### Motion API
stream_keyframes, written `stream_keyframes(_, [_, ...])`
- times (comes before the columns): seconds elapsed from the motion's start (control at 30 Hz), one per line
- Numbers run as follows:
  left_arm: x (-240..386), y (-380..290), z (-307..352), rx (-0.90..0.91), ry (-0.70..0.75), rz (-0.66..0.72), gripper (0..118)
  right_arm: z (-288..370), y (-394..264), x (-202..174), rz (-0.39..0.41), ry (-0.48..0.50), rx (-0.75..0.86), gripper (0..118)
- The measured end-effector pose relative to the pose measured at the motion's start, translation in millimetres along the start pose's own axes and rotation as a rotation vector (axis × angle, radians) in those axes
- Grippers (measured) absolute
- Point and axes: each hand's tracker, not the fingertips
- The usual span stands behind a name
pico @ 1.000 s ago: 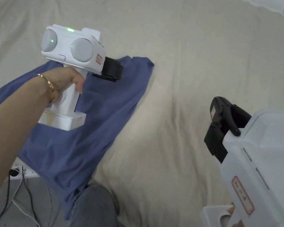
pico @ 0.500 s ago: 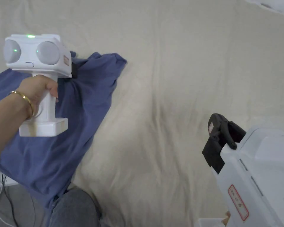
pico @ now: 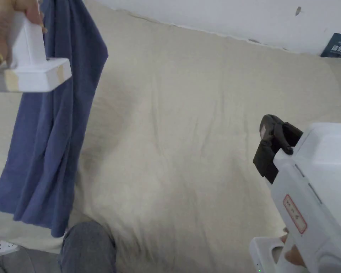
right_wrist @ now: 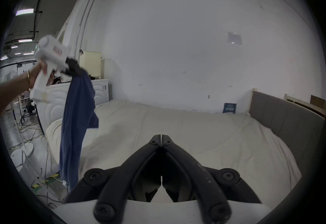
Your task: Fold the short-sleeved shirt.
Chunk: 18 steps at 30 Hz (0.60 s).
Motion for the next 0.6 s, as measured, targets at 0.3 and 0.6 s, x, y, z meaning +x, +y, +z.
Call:
stream_keyframes(0.3, [99, 126, 64, 0.179, -0.152, -0.012, 10, 44, 13, 45, -0.031, -0.168, 0.068, 1])
stream_keyframes(0.6, [187, 125, 52, 0.067, -0.245, -0.03, 10, 58, 9, 75, -0.057, -0.268, 0.072, 1])
